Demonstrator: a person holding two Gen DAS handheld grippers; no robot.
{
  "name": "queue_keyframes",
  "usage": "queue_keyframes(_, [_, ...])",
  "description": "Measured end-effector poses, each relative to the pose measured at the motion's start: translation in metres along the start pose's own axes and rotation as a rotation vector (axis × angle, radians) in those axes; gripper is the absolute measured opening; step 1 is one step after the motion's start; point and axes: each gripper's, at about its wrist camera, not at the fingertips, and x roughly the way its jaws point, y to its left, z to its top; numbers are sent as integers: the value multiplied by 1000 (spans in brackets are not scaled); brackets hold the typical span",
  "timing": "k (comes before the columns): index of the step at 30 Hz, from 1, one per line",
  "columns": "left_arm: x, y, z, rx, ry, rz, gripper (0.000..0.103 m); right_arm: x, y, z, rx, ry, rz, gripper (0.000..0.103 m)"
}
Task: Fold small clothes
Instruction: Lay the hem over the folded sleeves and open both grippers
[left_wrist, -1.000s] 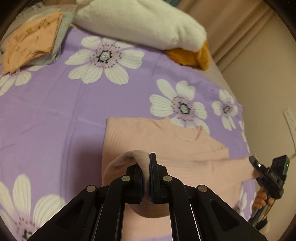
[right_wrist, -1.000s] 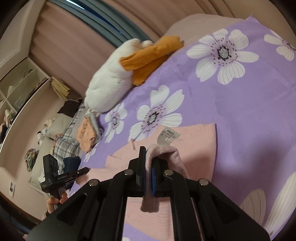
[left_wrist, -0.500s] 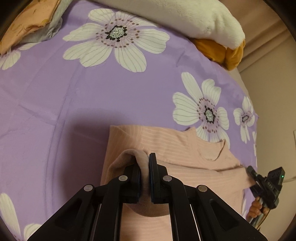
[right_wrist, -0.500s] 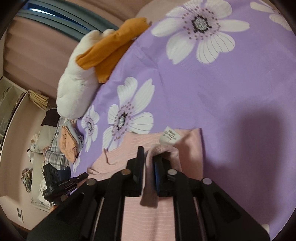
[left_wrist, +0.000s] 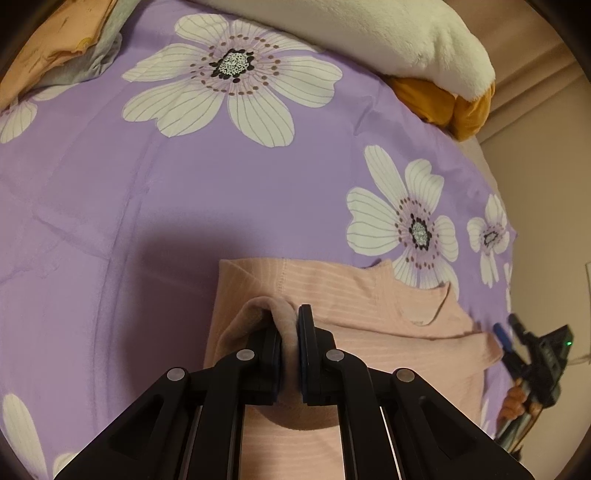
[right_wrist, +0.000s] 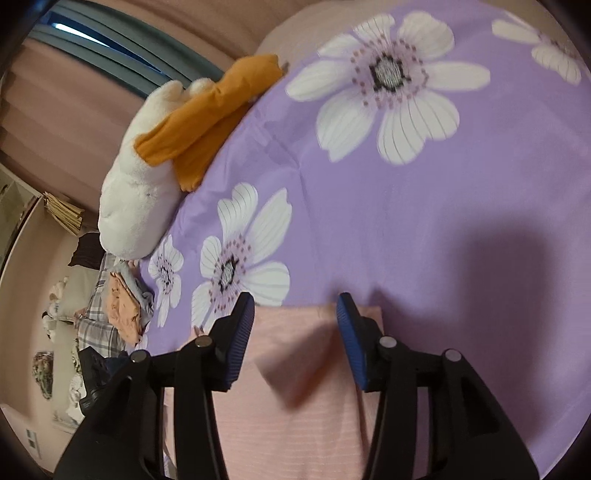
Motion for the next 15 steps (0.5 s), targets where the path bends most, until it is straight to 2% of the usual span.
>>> queue_keyframes(5, [0, -3, -1, 17, -1, 17, 4, -9, 22, -1, -78, -31, 14, 52])
queue_keyframes(8, [-2, -4, -2, 29, -5, 24, 4, -12, 39, -14, -151, 17, 74, 52])
queue_keyframes(10, [-3, -5, -2, 31, -7, 24, 5, -8, 54, -32, -223, 93, 123, 52])
queue_keyframes(12, [-4, -6, -4, 34, -6, 24, 13, -2, 67, -54, -302, 156, 138, 52])
queue_keyframes(14, [-6, -7, -7, 36, -18, 31, 44, 7, 79, -76, -359, 216, 167, 50])
queue_keyframes(15, [-9, -8, -8, 36, -33, 35, 48, 11, 82, -85, -368, 235, 178, 50])
